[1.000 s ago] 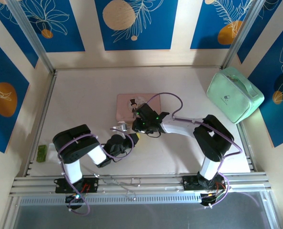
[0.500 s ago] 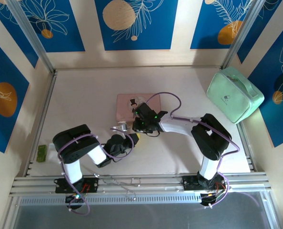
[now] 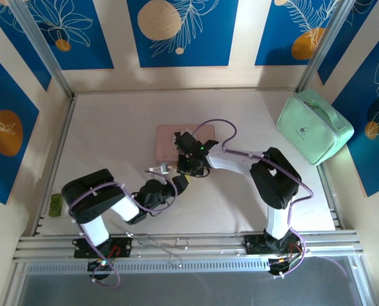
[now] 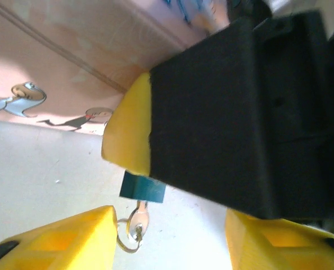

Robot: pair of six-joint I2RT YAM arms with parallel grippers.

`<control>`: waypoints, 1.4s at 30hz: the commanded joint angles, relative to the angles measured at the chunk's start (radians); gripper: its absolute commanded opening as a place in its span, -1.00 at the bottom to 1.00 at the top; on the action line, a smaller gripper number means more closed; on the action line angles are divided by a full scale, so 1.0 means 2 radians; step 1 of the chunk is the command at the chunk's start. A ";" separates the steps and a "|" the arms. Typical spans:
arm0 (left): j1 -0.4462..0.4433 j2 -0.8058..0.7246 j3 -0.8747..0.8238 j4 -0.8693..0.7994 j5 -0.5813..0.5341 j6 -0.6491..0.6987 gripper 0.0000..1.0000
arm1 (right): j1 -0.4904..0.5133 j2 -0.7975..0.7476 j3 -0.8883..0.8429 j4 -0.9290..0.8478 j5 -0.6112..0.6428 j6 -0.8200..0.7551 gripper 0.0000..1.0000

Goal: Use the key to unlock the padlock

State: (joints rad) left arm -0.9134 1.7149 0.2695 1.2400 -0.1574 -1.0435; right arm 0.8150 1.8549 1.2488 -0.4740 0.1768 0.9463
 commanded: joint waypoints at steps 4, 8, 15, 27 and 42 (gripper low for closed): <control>0.004 -0.003 -0.001 0.006 -0.005 0.000 -0.23 | -0.003 0.014 0.012 -0.046 -0.025 0.002 -0.91; 0.005 0.020 -0.004 0.026 -0.002 -0.012 -0.41 | -0.005 0.013 0.012 -0.048 -0.031 0.005 -0.90; 0.006 0.035 -0.014 0.051 0.001 -0.025 -0.41 | -0.006 0.011 0.012 -0.046 -0.040 0.005 -0.91; 0.011 0.060 -0.007 0.082 0.013 -0.033 -0.65 | -0.008 0.015 0.018 -0.051 -0.046 0.004 -0.90; 0.019 0.067 0.006 0.084 0.024 -0.044 -1.00 | -0.007 0.010 0.003 -0.028 -0.048 0.012 -0.74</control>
State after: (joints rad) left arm -0.8921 1.8351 0.2600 1.3701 -0.1112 -1.1217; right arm 0.7948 1.8629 1.2678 -0.5117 0.1314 0.9474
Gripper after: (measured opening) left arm 0.052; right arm 0.226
